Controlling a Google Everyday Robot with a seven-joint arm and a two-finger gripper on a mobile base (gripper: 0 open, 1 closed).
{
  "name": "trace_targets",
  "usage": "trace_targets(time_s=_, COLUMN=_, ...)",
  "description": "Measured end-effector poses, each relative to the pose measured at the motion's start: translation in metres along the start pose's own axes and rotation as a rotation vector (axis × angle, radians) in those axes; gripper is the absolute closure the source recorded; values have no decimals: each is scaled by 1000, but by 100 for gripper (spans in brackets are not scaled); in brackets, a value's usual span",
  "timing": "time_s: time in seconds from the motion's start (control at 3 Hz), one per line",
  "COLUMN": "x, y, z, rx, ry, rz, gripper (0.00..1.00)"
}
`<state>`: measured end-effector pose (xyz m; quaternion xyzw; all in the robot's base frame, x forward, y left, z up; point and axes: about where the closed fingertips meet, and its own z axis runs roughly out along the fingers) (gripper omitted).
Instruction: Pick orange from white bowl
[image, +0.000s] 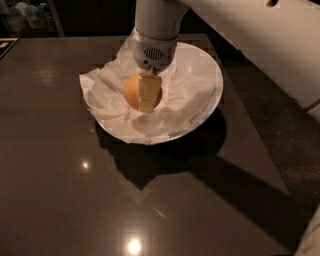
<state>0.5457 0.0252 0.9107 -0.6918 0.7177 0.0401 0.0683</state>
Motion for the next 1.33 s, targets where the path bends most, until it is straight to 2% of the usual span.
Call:
trace_targets(time_s=0.67, x=-17, y=27, z=-50, rx=50, ry=-71, rz=-95, gripper=100)
trace_targets(time_s=1.33, x=-19, y=64, z=-85, rx=85, ry=-140, rz=-151, gripper=100)
